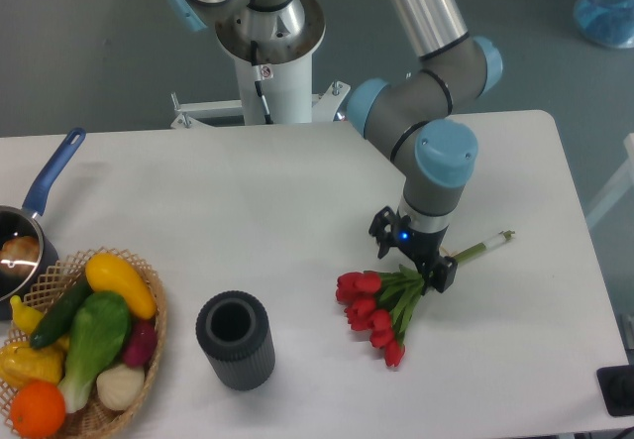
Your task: Pick up the flowers from the table
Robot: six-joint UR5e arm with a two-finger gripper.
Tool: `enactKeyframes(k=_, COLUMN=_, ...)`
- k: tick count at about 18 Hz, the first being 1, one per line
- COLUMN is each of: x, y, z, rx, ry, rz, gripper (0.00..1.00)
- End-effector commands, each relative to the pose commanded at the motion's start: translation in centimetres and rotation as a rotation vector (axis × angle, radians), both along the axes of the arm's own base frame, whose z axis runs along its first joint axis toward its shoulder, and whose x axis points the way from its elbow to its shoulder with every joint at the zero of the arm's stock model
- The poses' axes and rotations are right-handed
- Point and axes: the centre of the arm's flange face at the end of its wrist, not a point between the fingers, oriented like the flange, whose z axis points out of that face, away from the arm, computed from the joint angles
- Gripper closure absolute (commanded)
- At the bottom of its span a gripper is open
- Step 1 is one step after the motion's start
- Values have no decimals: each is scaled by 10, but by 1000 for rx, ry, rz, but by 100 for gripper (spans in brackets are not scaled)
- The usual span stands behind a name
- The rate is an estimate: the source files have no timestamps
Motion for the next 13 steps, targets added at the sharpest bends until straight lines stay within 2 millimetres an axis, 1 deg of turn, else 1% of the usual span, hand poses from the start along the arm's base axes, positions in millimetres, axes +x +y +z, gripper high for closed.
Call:
enactKeyframes(k=4, x=3, y=3, z=-4, rx=-1, ry=-5, rz=-5, gripper=0)
enactKeyframes(k=5, x=3, y=4, z=-3, rx=4, ry=-6, rz=-5, gripper=2)
enactKeyframes(k=6, x=3, y=4, z=-3, rx=5, ry=-7, rz=-6, gripper=35)
enactKeyframes(k=7, x=3, y=3, z=-4, rx=3, ry=-8, rz=-4, gripper=53)
enactKeyframes(k=8, x=3, y=3, z=-6, rx=1, ry=-11, rz=1, gripper=74)
enactKeyframes(k=10, x=3, y=4, z=-2, rx=5, ry=-12, rz=30, gripper=87)
enactKeyframes(k=11, x=2, y=3, z=-1, rx=6, ry=-14, rz=49, gripper=100)
enactKeyframes(k=13, x=1, y=1, z=3, rx=7, ry=-10, rz=66, gripper=100)
